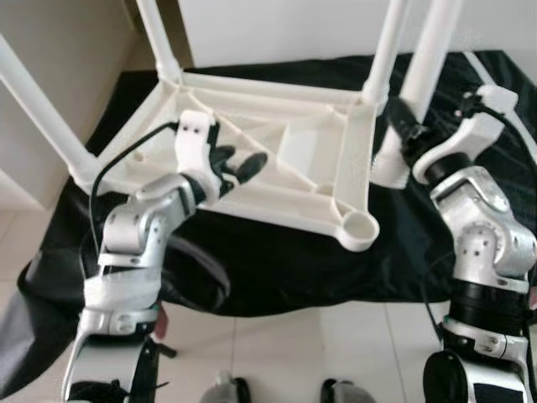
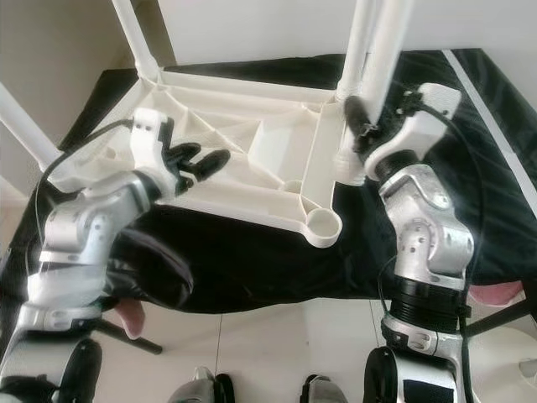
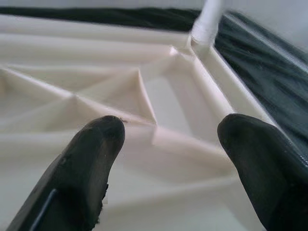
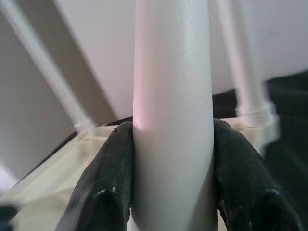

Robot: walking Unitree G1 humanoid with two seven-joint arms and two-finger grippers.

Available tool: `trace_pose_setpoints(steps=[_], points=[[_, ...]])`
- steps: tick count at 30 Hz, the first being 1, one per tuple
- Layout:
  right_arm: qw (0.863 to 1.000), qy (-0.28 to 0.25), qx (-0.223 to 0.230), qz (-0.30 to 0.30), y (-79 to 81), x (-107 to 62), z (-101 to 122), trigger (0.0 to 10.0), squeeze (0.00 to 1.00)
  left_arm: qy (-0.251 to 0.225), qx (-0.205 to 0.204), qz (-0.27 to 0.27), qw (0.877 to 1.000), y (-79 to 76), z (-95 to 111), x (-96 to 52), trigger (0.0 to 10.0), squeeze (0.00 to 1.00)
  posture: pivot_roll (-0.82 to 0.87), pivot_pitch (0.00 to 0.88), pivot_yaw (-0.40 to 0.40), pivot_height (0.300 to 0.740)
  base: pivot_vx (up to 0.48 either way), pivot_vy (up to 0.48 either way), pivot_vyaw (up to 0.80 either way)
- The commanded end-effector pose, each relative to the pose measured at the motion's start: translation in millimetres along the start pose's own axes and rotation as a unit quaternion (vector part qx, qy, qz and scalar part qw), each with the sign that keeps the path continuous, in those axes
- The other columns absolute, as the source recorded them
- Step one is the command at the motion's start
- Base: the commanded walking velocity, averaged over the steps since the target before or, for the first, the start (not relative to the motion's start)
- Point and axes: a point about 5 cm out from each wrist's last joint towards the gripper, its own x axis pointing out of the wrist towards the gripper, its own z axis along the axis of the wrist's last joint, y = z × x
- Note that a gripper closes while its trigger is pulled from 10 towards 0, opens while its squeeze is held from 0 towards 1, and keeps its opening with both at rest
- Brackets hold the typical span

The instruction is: Building children table

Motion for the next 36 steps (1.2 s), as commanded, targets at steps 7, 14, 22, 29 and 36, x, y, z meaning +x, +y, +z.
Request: trace_pose_setpoints(steps=[7,14,22,29,36], points=[[0.996,0.007,-0.016,0.083,19.4,6.3,-7.7,10.0,0.00,-0.054,0.035,0.017,0.998,6.0,22.8,22.5,10.0,0.00,-0.01,0.125,0.005,0.740,0.000,0.000,0.00],[0.993,0.010,0.004,0.115,34.4,8.7,-17.9,10.0,0.00,-0.055,0.044,-0.018,0.997,-4.6,38.1,38.1,10.0,0.00,0.00,0.119,-0.005,0.740,0.000,0.000,0.00],[0.982,0.031,0.014,0.186,60.7,4.0,-33.6,10.0,0.00,-0.066,0.106,-0.117,0.985,-42.2,53.9,61.3,10.0,0.00,0.00,0.121,-0.004,0.740,0.000,0.000,0.00],[0.977,0.039,0.019,0.210,67.7,0.7,-38.9,10.0,0.00,-0.070,0.092,-0.180,0.977,-59.7,63.5,68.7,10.0,0.00,-0.01,0.129,-0.001,0.740,0.000,0.000,0.00],[0.977,0.056,0.018,0.204,67.4,-2.1,-51.5,10.0,0.00,-0.083,0.037,-0.241,0.966,-75.5,72.4,72.0,10.0,0.00,-0.01,0.129,0.003,0.740,0.000,0.000,0.00]])
